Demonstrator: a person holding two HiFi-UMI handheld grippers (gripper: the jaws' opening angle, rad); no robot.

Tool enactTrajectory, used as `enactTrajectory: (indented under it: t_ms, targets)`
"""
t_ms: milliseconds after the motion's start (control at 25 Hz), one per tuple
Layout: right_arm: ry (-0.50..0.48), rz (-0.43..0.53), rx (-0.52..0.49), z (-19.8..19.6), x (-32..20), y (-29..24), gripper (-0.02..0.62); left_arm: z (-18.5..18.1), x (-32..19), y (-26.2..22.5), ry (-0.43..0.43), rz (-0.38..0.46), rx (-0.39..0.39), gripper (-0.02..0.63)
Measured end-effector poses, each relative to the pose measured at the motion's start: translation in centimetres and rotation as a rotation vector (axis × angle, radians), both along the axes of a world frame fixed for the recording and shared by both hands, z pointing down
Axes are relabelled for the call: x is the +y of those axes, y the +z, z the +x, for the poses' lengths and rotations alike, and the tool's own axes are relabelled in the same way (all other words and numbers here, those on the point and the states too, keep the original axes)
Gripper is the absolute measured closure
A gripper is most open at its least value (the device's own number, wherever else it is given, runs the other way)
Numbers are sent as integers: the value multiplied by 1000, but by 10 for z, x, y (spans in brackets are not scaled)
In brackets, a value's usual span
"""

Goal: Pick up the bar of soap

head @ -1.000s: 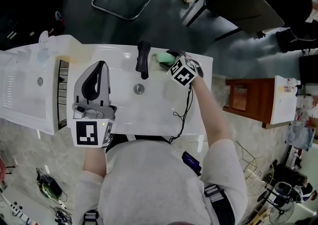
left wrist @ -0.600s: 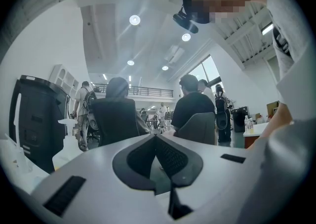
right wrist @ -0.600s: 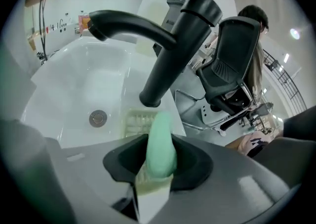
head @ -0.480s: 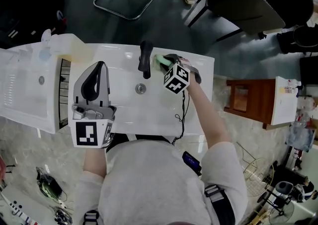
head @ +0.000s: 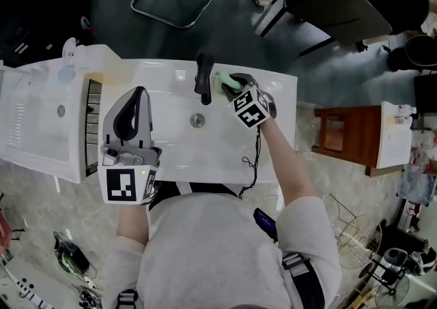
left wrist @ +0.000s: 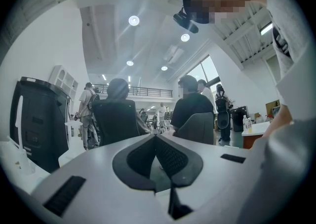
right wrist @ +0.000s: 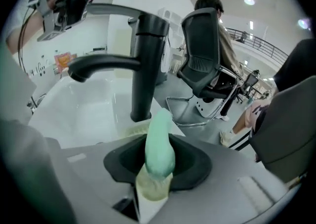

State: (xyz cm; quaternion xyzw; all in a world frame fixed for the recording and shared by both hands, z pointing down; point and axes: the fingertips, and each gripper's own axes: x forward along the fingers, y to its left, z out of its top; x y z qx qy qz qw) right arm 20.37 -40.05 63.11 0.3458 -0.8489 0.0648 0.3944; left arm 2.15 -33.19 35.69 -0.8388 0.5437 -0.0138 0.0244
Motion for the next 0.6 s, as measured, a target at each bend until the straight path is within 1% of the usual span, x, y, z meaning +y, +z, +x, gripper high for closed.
enactTrajectory:
  t_ms: [160, 320, 600]
  targets:
    - [137, 29, -120, 8, 6, -26, 469, -6, 5, -4, 23, 13, 8, 598]
    - [270, 88, -230, 16, 23, -57, 469, -8, 12, -10, 75, 24, 9, 598]
    - [428, 191, -303, 17, 65, -105, 469, -10, 25, -27, 187, 44, 7, 598]
